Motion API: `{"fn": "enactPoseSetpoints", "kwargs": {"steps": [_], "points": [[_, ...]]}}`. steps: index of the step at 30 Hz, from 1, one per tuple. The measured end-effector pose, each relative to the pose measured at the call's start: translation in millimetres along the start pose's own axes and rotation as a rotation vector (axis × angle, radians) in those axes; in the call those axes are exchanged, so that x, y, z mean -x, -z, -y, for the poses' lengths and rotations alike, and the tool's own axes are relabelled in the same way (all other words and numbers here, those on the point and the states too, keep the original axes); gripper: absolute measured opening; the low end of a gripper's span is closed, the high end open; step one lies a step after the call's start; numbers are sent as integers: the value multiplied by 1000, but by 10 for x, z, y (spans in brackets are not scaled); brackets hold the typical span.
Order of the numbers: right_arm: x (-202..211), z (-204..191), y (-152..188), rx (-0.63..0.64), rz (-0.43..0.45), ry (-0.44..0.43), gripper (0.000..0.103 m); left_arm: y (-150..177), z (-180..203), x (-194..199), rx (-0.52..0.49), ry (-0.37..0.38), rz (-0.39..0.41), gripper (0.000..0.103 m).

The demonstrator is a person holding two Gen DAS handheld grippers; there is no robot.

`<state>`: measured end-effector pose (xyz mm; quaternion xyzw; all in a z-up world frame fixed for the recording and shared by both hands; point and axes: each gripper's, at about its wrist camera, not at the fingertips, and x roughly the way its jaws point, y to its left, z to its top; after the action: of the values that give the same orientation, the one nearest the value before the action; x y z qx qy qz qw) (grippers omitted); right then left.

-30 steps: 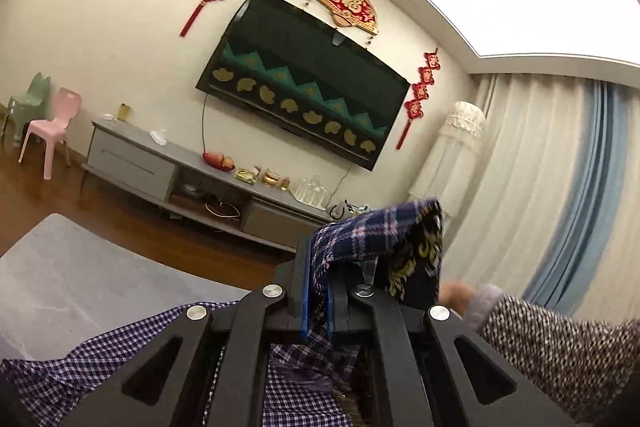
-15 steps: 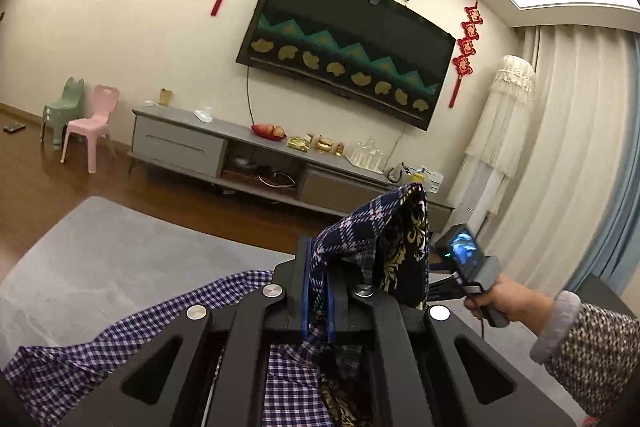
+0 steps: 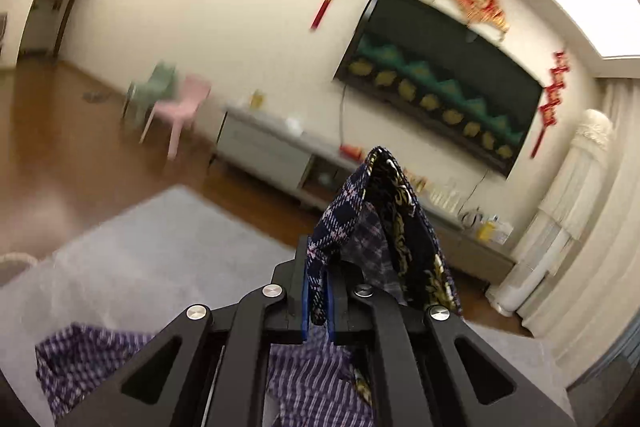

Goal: Fold clothes

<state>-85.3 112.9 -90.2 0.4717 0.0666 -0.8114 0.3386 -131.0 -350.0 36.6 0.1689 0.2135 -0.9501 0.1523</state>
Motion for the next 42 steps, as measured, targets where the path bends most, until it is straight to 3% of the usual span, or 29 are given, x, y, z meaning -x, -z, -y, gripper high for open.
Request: {"fn": "enactPoseSetpoints", "kwargs": {"steps": [4, 9, 13, 16, 18, 19, 20, 21, 23, 26, 28, 30, 32, 36, 40, 42], "points": [[-86, -343, 450, 108, -118, 70, 73, 142, 43, -25, 6, -131, -30, 4], [65, -445, 750, 26, -172, 43, 73, 124, 9, 153, 39, -113, 5, 5], [291, -500, 990, 26, -162, 104, 73, 129, -227, 37, 104, -30, -75, 5], [335, -585, 1262, 50, -197, 126, 72, 190, -213, -41, 81, 13, -129, 6], [338, -606, 1357, 68, -211, 128, 40, 220, -119, -36, 42, 50, -145, 6], [354, -613, 1383, 68, -211, 135, 31, 233, -42, -18, 20, 79, -147, 6], [374, -621, 1406, 65, -209, 144, 13, 241, 40, 10, -4, 109, -145, 6], [403, -640, 1397, 60, -203, 142, 3, 244, 133, 63, -31, 142, -135, 6], [478, -720, 1369, 60, -189, 117, 3, 243, 362, 251, -92, 239, -105, 6], [467, -897, 1336, 83, -186, 45, 3, 372, 868, 696, -264, 487, -88, 6], [427, -925, 1374, 81, -203, 17, 3, 695, 1295, 1034, -458, 681, -143, 10], [392, -820, 1424, 25, -214, -2, 3, 1225, 1652, 1254, -669, 800, -256, 12], [404, -622, 1478, -81, -209, -42, 4, 1865, 1891, 1373, -874, 826, -395, 16], [375, -341, 1516, -219, -192, -113, 6, 2650, 2027, 1595, -1095, 850, -530, 22], [353, -296, 1565, -245, -177, -189, 18, 2719, 2042, 1701, -1080, 864, -549, 26], [325, -304, 1543, -250, -172, -230, 32, 2639, 2040, 1725, -1022, 893, -561, 32]]}}
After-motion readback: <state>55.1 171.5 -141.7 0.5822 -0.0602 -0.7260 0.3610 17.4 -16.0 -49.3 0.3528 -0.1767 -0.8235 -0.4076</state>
